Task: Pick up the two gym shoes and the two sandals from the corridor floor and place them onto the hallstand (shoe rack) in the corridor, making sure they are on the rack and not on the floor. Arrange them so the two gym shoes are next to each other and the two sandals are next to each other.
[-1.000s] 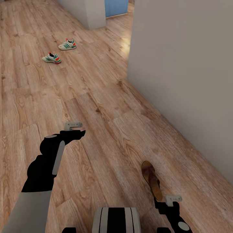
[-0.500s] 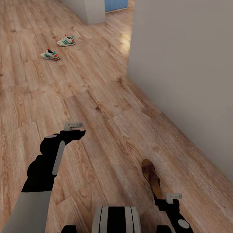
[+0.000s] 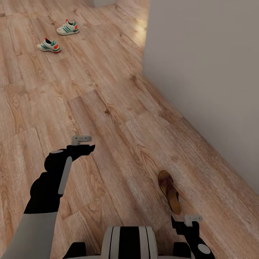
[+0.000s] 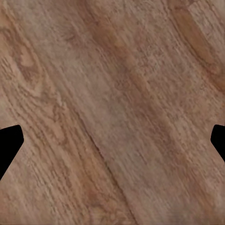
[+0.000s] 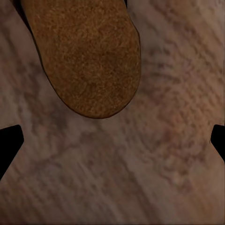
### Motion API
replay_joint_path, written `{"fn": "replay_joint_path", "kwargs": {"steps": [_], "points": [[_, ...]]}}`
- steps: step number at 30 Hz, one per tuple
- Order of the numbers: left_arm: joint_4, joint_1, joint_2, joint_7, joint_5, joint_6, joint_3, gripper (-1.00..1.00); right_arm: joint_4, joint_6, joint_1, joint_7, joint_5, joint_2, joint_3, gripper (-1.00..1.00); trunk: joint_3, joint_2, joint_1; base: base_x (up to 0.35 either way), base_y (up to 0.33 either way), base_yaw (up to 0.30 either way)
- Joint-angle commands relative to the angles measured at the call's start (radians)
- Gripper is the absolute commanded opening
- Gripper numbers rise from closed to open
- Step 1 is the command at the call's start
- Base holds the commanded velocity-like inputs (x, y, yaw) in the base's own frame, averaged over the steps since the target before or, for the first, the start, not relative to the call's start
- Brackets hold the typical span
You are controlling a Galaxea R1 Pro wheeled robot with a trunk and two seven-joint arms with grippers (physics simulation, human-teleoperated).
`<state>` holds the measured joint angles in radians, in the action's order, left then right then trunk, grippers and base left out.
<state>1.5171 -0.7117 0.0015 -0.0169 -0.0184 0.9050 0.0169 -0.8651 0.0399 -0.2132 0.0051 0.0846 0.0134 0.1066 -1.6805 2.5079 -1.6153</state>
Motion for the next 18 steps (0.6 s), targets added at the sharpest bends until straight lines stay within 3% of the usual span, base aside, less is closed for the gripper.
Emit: {"fn": "replay_joint_path", "kwargs": {"steps": [1, 8, 18], "points": [[0.0, 0.0, 0.0, 0.0, 0.0, 0.0, 0.0, 1.0, 0.0, 0.0, 0.0, 0.0, 0.0, 0.0, 0.0, 1.0, -0.005, 0.0, 0.0, 0.0, 0.0, 0.0], [0.0, 0.001, 0.0, 0.0, 0.0, 0.0, 0.0, 1.0, 0.0, 0.006, 0.0, 0.0, 0.002, -0.001, 0.0, 1.0, -0.033, 0.002, -0.004, 0.0, 0.0, 0.0], [0.0, 0.003, 0.0, 0.0, 0.0, 0.0, 0.0, 1.0, 0.0, 0.075, 0.0, 0.002, 0.007, -0.001, -0.001, 1.0, -0.034, 0.002, -0.004, 0.0, 0.0, 0.0]]}}
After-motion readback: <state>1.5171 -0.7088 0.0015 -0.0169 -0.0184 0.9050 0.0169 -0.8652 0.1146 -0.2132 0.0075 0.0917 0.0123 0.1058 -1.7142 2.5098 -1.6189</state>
